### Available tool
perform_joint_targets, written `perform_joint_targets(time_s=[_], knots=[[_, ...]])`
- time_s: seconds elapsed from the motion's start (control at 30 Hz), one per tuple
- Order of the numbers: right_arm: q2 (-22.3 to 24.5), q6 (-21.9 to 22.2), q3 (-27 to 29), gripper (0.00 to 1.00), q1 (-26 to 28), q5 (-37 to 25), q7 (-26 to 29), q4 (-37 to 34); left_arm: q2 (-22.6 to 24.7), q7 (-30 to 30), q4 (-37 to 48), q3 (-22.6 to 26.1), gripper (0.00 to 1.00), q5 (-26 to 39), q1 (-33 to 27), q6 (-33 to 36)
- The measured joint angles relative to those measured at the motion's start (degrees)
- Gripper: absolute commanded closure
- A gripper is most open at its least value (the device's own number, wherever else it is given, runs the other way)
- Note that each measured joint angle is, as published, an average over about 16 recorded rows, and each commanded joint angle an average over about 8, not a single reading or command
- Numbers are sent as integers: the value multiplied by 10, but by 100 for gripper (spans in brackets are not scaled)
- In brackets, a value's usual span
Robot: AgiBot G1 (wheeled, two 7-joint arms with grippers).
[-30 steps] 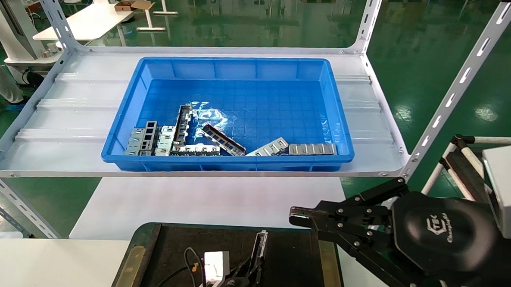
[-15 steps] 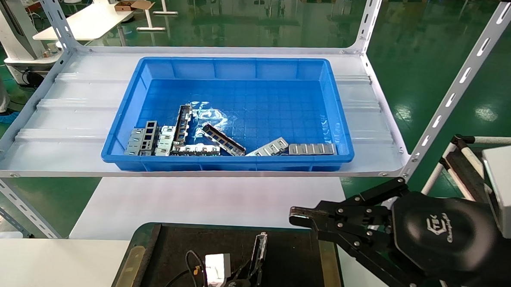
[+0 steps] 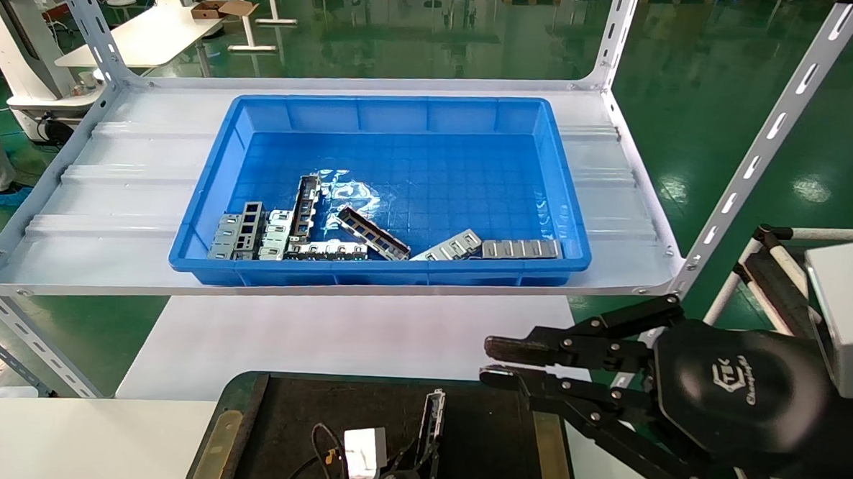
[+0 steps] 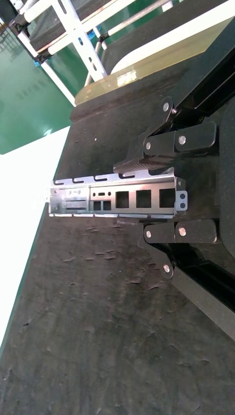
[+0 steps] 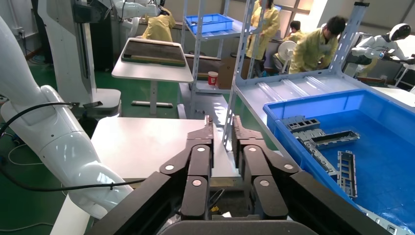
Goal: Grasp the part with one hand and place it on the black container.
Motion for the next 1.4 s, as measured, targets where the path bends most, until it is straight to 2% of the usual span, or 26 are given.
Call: perform_joint_targets(time_s=[0.67, 1.03, 1.4], knots=[[0, 0, 0, 0, 0, 0, 0, 0, -15, -94, 16, 57, 0, 49, -36, -11], [0, 0, 0, 0, 0, 0, 0, 0, -61, -128, -9, 61, 0, 83, -63, 54], [0, 0, 0, 0, 0, 0, 0, 0, -136, -147, -95, 54, 0, 107, -82, 146]])
